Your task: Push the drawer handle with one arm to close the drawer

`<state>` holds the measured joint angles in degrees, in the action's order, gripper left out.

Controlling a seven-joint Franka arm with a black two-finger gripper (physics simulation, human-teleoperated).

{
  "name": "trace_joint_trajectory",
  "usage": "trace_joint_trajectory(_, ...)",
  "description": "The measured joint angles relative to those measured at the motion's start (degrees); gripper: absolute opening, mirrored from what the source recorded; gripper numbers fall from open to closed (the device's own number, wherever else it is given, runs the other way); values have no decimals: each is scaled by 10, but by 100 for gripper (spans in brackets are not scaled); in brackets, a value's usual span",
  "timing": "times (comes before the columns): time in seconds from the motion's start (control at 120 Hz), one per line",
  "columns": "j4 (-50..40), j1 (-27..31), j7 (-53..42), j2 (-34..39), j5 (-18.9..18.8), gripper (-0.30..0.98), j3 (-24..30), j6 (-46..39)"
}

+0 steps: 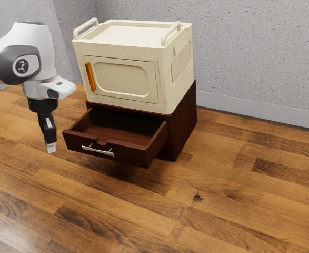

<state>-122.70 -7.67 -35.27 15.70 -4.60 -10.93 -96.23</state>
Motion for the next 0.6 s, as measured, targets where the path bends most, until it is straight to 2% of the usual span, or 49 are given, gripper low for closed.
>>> trace_joint_trajectory(0.05, -14, -11, -8, 10, 0, 23, -1, -5)
trace_joint_trajectory(0.175, -33, -28, -13, 17, -15, 7, -1, -12)
trace_joint_trajectory(0.283, -56, -35, -36, 19, -21, -1, -2, -40)
trace_joint_trajectory(0.383, -71, -49, -71, 19, -21, -5, -5, -74)
trace_joint_trajectory(0.483, -88, -110, -105, 26, -23, -7, -50, -98)
trace_joint_trajectory(0.6, -129, -136, -139, 56, -28, -8, -62, -116)
